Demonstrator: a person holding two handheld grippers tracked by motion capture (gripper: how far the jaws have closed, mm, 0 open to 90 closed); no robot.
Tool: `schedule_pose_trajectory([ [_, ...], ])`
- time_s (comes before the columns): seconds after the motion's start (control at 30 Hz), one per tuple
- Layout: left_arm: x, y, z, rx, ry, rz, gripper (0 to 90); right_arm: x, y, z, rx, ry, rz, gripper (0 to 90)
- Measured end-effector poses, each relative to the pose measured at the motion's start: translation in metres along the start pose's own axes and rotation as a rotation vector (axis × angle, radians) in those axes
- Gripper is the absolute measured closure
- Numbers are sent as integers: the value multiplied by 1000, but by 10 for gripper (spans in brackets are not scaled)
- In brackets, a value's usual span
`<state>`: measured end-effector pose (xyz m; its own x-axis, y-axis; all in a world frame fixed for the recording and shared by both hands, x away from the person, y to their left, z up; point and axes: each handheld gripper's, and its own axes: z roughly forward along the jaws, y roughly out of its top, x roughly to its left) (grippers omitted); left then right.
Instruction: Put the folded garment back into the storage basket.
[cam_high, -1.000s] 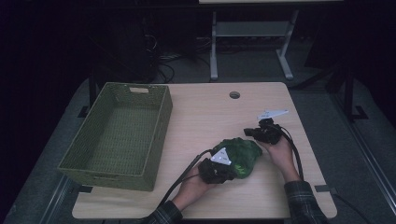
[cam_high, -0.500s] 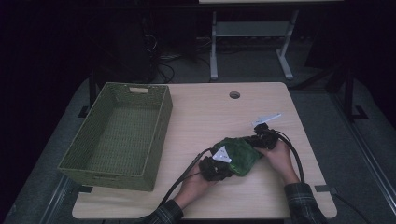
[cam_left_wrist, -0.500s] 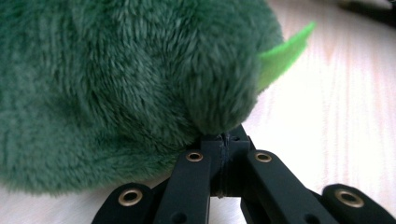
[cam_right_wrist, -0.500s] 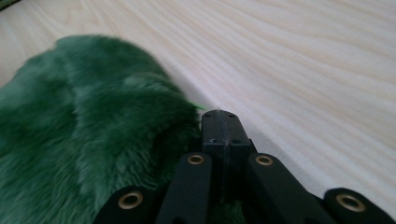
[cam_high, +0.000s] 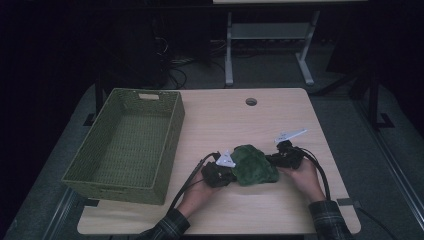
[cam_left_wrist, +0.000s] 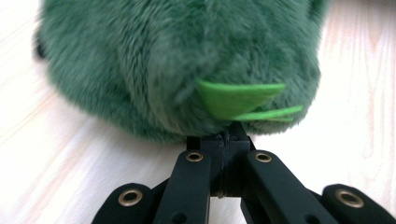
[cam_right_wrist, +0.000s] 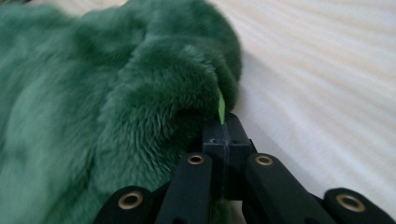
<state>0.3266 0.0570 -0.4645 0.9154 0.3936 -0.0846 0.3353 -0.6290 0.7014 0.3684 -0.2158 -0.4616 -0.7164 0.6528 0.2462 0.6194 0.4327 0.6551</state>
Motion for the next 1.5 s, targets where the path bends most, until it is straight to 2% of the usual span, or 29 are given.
schedule_pose_trajectory([
  [0.23, 17, -5, -13, 9, 38, -5, 879, 17, -10, -4, 16, 21, -32, 900],
  [0.37, 26, -9, -19, 0, 45, -28, 879, 24, -16, -6, 19, 36, -34, 900],
  [0.43, 28, -9, -21, -3, 46, -38, 872, 26, -18, -8, 17, 22, -40, 899],
  [0.5, 30, -9, -25, -2, 45, -40, 859, 25, -19, -12, -14, 3, -49, 896],
  [0.6, 27, -10, -32, 11, 42, -39, 812, 20, -24, -21, -65, -31, -22, 794],
  [0.63, 27, -10, -37, 22, 38, -28, 793, 19, -27, -24, -80, -52, -21, 745],
  [0.67, 27, -10, -37, 22, 38, -28, 763, 17, -31, -28, -96, -74, -21, 682],
  [0.7, 25, -8, -44, 17, 36, -32, 735, 14, -35, -31, -100, -83, 2, 617],
  [0.73, 24, -7, -48, 12, 44, -32, 700, 12, -38, -33, -109, -97, -3, 567],
  [0.77, 24, -7, -48, 12, 44, -32, 655, 12, -38, -33, -109, -97, -3, 567],
  [0.8, 24, -4, -53, 8, 31, -33, 607, 8, -48, -38, -126, -151, -6, 453],
  [0.9, 21, 3, -59, -1, 5, -25, 488, 2, -55, -39, -91, -183, 35, 342],
  [0.93, 21, 3, -59, -1, 5, -25, 450, 0, -59, -39, -89, -198, 33, 327],
  [0.97, 20, 9, -61, 12, -2, -13, 409, 0, -63, -39, -74, -222, 38, 275],
  [1.03, 19, 14, -62, 8, -4, -2, 356, 0, -66, -40, -73, -269, 16, 248],
  [1.13, 20, 24, -60, 10, -3, 23, 289, -1, -71, -40, -77, -300, -4, 151],
  [1.17, 20, 29, -58, 15, -7, 34, 274, -2, -74, -39, -100, -298, -4, 139],
  [1.27, 20, 38, -54, 22, -20, 37, 219, -2, -74, -40, -98, -301, 0, 134],
  [1.33, 22, 50, -47, 60, -19, 78, 197, -2, -74, -40, -99, -301, 1, 134],
  [1.47, 25, 60, -40, 80, -26, 100, 192, -2, -74, -40, -99, -301, 1, 133],
  [1.5, 28, 63, -34, 101, -38, 104, 190, -2, -74, -40, -99, -301, 1, 133],
])
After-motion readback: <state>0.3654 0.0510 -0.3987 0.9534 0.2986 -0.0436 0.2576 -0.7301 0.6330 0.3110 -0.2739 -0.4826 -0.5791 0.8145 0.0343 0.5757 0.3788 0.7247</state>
